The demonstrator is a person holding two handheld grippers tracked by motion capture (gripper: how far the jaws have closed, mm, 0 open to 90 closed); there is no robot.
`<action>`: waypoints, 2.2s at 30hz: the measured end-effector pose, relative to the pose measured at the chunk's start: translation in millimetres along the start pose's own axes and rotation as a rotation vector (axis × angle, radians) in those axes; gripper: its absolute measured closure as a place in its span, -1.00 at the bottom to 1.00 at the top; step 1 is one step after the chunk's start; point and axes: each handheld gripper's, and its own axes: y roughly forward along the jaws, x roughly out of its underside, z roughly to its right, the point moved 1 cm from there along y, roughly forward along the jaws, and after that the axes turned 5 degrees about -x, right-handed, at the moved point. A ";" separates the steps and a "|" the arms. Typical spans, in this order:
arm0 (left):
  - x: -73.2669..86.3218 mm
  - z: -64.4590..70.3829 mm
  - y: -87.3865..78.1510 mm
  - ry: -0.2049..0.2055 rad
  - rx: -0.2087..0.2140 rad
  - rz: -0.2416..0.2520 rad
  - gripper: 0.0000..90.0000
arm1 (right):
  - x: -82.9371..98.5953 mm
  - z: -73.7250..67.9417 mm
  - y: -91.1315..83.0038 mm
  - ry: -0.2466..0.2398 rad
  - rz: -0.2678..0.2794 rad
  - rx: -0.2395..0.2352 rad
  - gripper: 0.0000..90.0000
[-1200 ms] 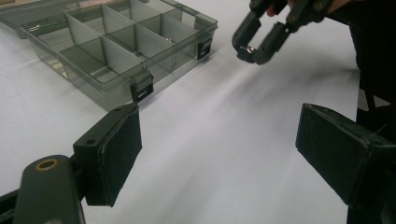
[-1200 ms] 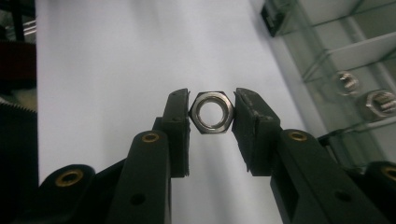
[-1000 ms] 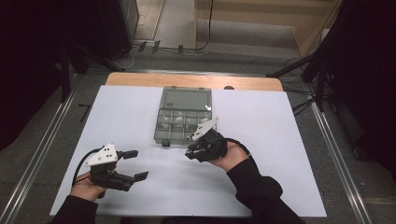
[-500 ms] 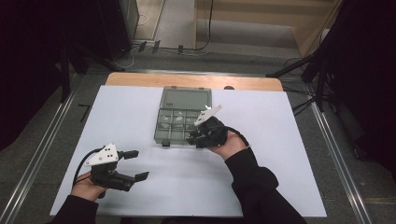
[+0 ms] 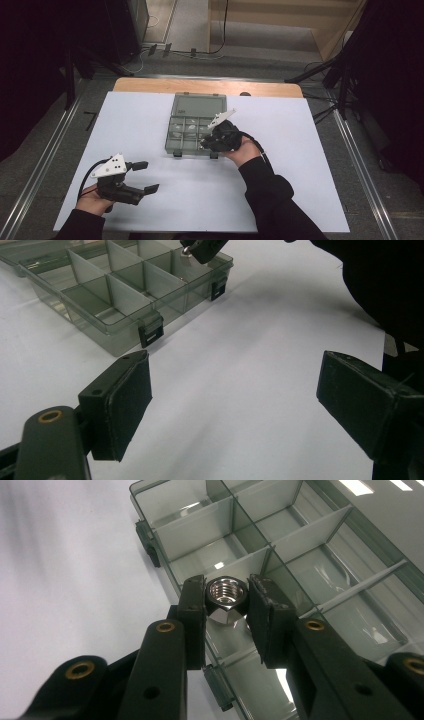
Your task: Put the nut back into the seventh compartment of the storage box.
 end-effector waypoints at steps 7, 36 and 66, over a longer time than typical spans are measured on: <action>0.4 -0.1 -1.2 0.002 -0.003 -0.001 -0.67 | -2.0 1.5 -6.1 0.012 0.068 0.013 -0.10; 0.4 -0.9 -2.4 -0.007 -0.004 0.002 -0.67 | 35.4 -25.9 -52.3 -0.002 0.245 -0.135 -0.49; -0.2 -2.1 -3.6 -0.017 -0.003 0.018 -0.67 | 124.9 -42.3 -99.5 0.070 0.336 -0.058 -0.56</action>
